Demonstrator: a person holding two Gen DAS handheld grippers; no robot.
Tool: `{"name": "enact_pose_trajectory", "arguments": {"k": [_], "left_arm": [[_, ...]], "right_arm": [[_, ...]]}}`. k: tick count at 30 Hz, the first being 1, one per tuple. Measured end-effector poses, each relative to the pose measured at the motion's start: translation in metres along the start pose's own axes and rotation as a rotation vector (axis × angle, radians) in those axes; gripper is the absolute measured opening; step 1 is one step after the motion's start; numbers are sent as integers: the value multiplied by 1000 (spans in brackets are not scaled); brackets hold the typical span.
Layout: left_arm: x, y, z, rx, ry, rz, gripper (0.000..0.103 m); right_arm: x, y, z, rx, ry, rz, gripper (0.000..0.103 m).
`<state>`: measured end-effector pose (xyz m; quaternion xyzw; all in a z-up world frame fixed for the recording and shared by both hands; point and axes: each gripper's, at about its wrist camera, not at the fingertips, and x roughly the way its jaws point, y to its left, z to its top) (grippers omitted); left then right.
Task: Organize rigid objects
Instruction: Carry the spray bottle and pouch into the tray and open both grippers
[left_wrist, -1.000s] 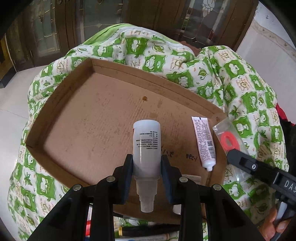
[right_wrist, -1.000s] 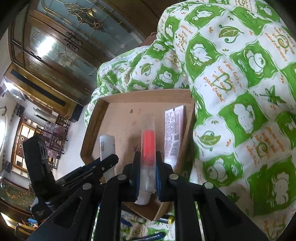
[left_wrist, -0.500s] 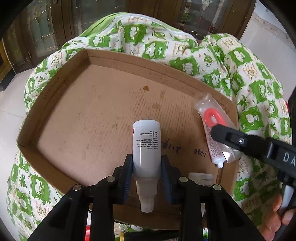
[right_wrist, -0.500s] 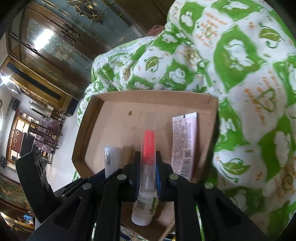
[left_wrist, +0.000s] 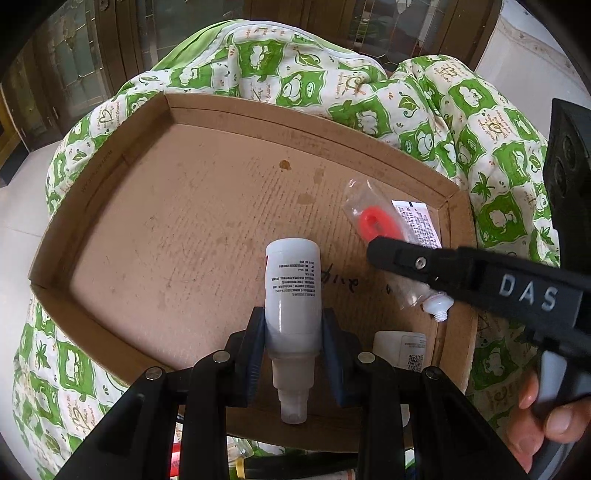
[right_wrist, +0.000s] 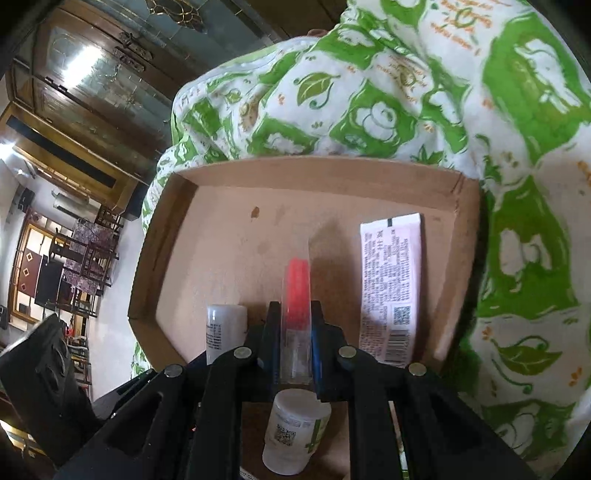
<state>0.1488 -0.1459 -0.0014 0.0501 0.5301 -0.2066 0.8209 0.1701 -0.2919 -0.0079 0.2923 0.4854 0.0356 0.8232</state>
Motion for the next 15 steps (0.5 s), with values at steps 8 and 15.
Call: {"name": "enact_pose_trajectory", "arguments": {"k": [8,15], "left_arm": [[-2,3,0,-7,5,-11,31],[-4,10,3,-63,9,-15,31]], "right_arm": [[5,5,-1,-19,6,-17,14],[1,3,0,4,-23,-8,17]]}}
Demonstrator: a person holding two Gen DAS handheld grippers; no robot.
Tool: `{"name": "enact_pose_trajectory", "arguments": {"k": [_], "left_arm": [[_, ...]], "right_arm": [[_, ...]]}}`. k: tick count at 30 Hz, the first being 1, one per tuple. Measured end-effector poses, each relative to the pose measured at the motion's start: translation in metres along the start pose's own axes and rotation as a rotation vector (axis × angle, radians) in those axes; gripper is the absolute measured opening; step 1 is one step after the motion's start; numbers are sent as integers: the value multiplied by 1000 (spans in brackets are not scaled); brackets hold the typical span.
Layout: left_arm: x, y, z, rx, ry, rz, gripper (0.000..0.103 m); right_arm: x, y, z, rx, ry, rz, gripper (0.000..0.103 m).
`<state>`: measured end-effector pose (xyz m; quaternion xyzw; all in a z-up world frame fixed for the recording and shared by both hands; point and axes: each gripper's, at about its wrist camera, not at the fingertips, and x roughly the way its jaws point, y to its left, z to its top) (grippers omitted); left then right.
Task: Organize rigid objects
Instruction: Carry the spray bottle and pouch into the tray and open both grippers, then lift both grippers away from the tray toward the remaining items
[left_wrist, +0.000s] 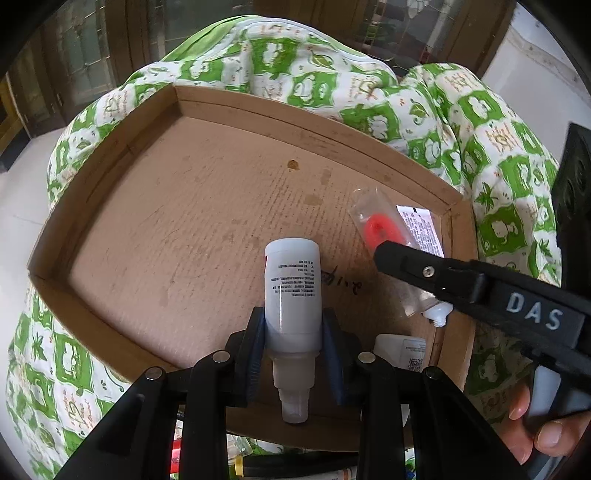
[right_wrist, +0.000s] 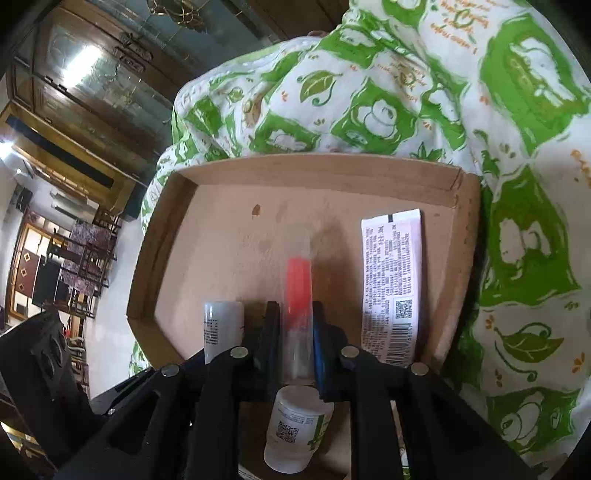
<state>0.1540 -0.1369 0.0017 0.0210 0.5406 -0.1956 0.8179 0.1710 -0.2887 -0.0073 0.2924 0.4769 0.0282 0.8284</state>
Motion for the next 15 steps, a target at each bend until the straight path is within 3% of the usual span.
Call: {"name": "enact_pose_trajectory", "arguments": {"k": [3,5,10,15], "left_arm": [[-1,4,0,-22,3,-9,39],[-6,7,-1,-28,-5,-4,44],[-26,10,-1,-38,-38,-9,56],[-57,15,-11,-46,-74,-16,66]], "right_arm": [[-6,2,0,-4,-27,6,31],[-11,4,0,-16,-53,-9,46],[-18,7,-2,-35,-83,3,48],[-31,7,-9,-57,-117,1,61]]}}
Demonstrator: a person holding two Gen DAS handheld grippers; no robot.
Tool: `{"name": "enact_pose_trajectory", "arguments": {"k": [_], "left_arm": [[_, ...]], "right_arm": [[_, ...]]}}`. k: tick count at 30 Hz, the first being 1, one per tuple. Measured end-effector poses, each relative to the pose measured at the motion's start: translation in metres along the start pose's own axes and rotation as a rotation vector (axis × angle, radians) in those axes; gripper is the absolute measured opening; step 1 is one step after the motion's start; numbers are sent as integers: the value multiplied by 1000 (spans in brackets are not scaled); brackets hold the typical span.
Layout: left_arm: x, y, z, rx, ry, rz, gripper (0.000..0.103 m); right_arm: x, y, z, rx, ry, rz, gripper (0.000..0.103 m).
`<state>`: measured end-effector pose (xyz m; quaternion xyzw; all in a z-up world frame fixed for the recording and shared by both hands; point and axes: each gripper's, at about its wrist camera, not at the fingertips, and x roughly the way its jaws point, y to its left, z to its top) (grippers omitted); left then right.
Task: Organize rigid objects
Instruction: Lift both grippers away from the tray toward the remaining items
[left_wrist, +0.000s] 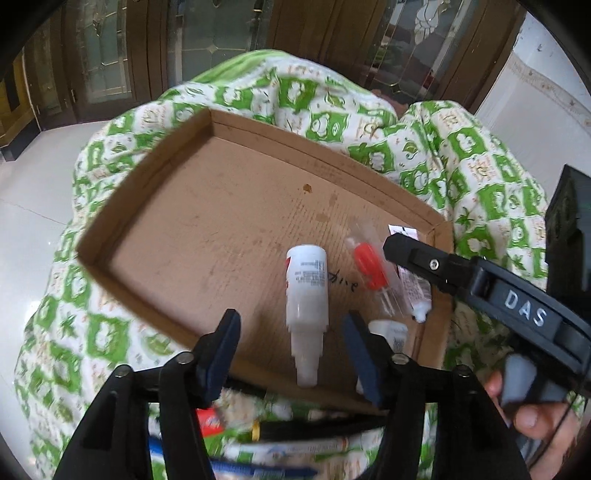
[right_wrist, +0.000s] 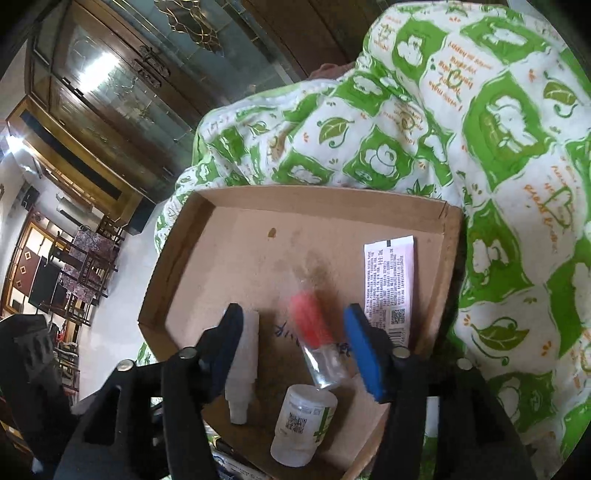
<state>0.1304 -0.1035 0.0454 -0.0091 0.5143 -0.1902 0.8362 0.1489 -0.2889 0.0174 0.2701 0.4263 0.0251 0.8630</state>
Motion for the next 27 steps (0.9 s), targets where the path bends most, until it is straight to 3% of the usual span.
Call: {"name": "enact_pose_trajectory", "arguments": {"k": [3,11,18,20,22,27], "left_arm": [[-20,10,-16,2,-23,2,72],[-52,38,-67,11,-32,74,75],[-73,69,-109,-68,-30,73,80],[-77,79,-118,-92,-32,90,81],[-80,89,-126,-133,-35,100,81],[-87,102,-133,-211,-58,104,82]], "right_arm": [[-13,0,-6,-6,-24,6,70],[-44,1,-27,-5,-63,36,90],[-60,14,-60,-65,-35,72,93],[-66,17,-68,-86,-27,101,103],[-69,20,-76,-98,-7,123,103],[-69,9,-87,-36,56,153,103]]}}
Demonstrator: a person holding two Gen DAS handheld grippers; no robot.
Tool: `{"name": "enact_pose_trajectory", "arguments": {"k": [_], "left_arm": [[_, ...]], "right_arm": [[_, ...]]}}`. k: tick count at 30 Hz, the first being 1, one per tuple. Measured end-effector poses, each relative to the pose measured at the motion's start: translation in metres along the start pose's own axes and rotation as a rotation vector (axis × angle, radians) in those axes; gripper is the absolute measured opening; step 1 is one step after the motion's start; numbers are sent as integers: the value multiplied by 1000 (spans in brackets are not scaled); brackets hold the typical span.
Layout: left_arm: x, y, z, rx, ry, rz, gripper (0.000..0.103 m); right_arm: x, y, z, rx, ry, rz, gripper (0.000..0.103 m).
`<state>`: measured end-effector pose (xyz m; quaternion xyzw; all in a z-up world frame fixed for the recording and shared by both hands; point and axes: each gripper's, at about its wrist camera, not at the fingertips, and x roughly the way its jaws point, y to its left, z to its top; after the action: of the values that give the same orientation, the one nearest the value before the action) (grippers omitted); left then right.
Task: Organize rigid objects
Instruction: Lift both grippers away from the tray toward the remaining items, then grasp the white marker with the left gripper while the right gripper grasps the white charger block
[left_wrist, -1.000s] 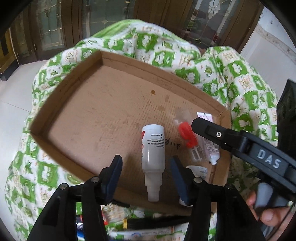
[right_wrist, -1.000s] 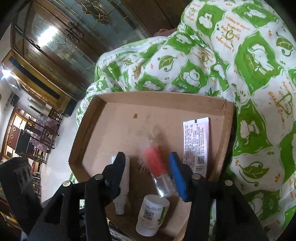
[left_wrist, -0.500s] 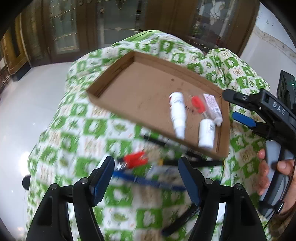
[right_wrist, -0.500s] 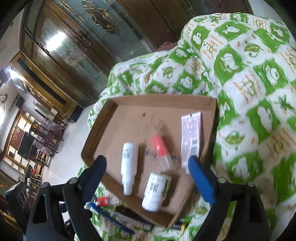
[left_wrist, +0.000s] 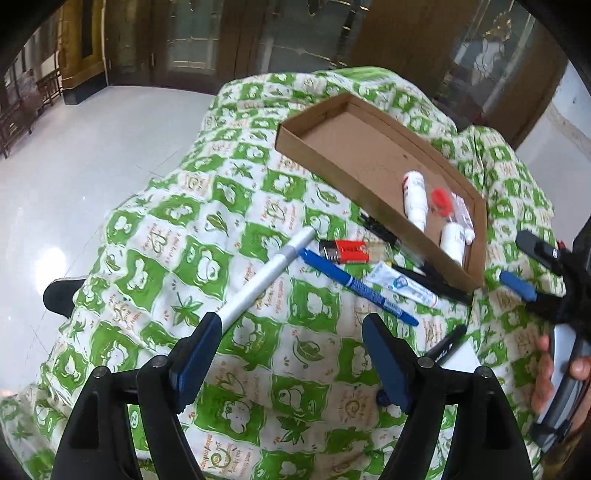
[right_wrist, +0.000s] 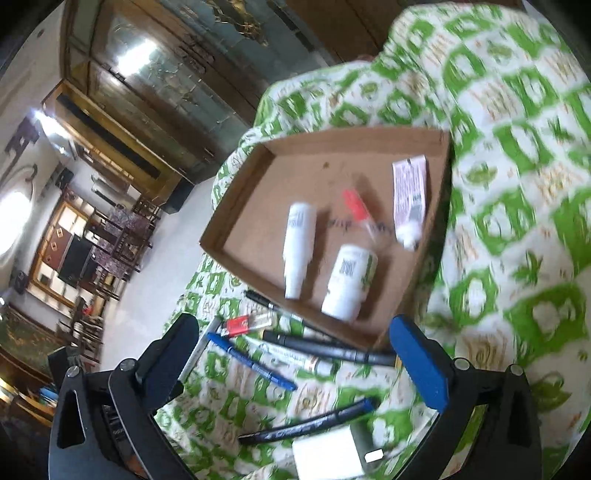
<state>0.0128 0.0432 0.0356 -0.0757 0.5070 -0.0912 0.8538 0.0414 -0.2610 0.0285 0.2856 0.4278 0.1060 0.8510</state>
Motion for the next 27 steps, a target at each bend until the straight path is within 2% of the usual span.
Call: {"name": "enact_pose_trajectory", "arguments": {"k": [4,6,10,12,15,17,19,20,21,22,23,24,27], "left_arm": [[1,-4,-1,17,15,17,82],[5,-9,2,46,37,69,82],[17,-22,13,189,84,229,82],[23,-23,19,243,87,272,82],[35,-18,24,257,104,262,82],[47,-13,25,240,129,256,80],[57,-10,25,222,163,235,64],[62,-9,23,219,183,223,45],[65,-8,20,223,192,210,37],[64,-8,18,232,184,204,33],[62,-9,18,238,178,191,16],[60,-10,18,237,179,164,12],[57,-10,13,226,194,123,12]], "right_arm": [[-6,-8,-3,51,9,31,103],[-7,-7,-5,46,16,31,103],[-3,1,-10,13,50,17,103],[0,4,-13,12,98,-12,103],[3,17,-25,-14,207,-105,103],[3,35,-33,-104,254,-146,103],[9,51,-43,-215,302,-244,103],[15,56,-50,-265,327,-291,103],[19,58,-55,-288,343,-316,103],[24,58,-60,-309,363,-341,103],[29,57,-66,-334,388,-372,103],[34,58,-72,-364,411,-398,103],[47,58,-85,-418,460,-434,103]]}}
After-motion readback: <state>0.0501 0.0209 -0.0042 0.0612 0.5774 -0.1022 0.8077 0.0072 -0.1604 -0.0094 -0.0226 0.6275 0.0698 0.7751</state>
